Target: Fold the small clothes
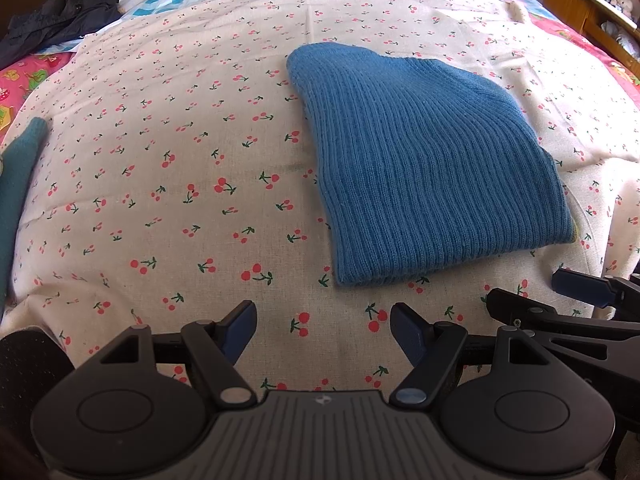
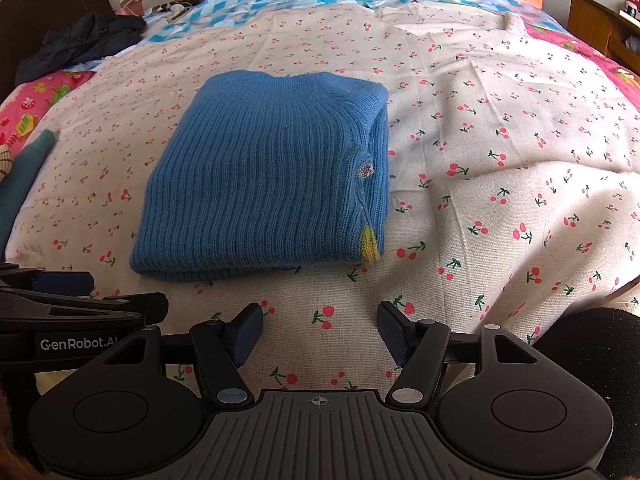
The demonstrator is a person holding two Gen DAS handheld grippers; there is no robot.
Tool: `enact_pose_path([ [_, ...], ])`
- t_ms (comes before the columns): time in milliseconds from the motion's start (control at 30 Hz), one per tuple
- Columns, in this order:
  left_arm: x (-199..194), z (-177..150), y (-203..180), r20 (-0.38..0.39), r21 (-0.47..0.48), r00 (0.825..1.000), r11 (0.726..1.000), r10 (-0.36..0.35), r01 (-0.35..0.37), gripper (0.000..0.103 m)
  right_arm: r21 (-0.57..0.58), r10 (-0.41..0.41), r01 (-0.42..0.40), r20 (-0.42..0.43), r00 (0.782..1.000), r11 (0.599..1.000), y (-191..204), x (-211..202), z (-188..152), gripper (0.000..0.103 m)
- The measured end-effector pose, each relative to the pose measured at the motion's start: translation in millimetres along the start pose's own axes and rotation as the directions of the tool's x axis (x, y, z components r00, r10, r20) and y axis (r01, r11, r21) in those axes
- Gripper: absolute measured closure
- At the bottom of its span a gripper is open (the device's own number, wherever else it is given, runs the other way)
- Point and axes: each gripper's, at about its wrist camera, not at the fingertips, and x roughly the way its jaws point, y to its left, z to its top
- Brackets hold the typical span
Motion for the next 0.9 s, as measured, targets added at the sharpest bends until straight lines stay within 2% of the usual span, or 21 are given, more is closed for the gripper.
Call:
enact_pose_path([
  [900,-1.5,0.6,0.1,0.012,0.0,1.0,1.0,0.001,-0.001,0.025,0.004,0.001,-0.001,0.009,1.0,1.0,-1.1,-1.5,0.8,0.039],
])
